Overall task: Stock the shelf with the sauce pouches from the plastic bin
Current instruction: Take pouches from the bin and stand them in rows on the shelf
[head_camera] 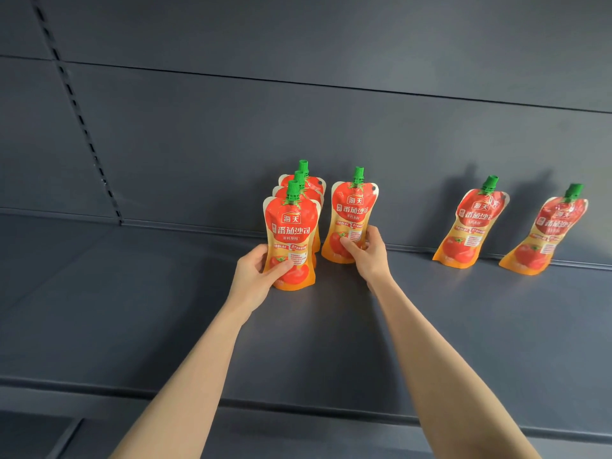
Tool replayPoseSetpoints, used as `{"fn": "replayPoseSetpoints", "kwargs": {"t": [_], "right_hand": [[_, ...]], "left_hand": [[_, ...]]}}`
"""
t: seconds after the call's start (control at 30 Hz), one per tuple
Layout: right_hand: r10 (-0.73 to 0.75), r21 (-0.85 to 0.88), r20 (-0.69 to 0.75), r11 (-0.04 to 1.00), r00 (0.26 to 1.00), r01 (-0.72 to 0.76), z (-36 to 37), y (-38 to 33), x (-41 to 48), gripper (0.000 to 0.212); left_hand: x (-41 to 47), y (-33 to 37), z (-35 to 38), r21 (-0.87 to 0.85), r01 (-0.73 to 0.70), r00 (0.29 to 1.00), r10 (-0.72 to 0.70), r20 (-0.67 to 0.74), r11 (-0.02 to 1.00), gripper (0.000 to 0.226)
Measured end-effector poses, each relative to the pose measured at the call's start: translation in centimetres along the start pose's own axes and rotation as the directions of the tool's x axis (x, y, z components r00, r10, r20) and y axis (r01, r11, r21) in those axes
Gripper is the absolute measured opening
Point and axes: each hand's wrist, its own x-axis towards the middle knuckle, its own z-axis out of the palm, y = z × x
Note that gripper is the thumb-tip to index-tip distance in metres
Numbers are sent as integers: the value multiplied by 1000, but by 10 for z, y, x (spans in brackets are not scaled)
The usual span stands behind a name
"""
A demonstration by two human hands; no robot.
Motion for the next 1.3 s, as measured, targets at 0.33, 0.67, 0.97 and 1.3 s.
{"fn": "replayPoseSetpoints", "kwargs": {"t": [0.33, 0.67, 0.97, 1.3], "right_hand": [[-22, -68, -39, 998, 999, 20, 7, 0, -1, 43], [-14, -131, -89, 991, 996, 2, 12, 1, -1, 47], [2, -269, -105, 963, 994, -31, 5, 2, -9, 65], [-176, -358, -99, 925, 979, 130, -53, -28, -90, 35]], "left_hand": [[3, -5, 2, 49, 3, 1000, -3, -1, 999, 31], [3, -6, 1, 106, 5, 1000, -6, 7, 994, 33], [-5, -2, 0, 141, 15, 1000, -14, -5, 990, 42], [-56, 40, 14, 356, -202, 963, 252, -99, 912, 19]]}}
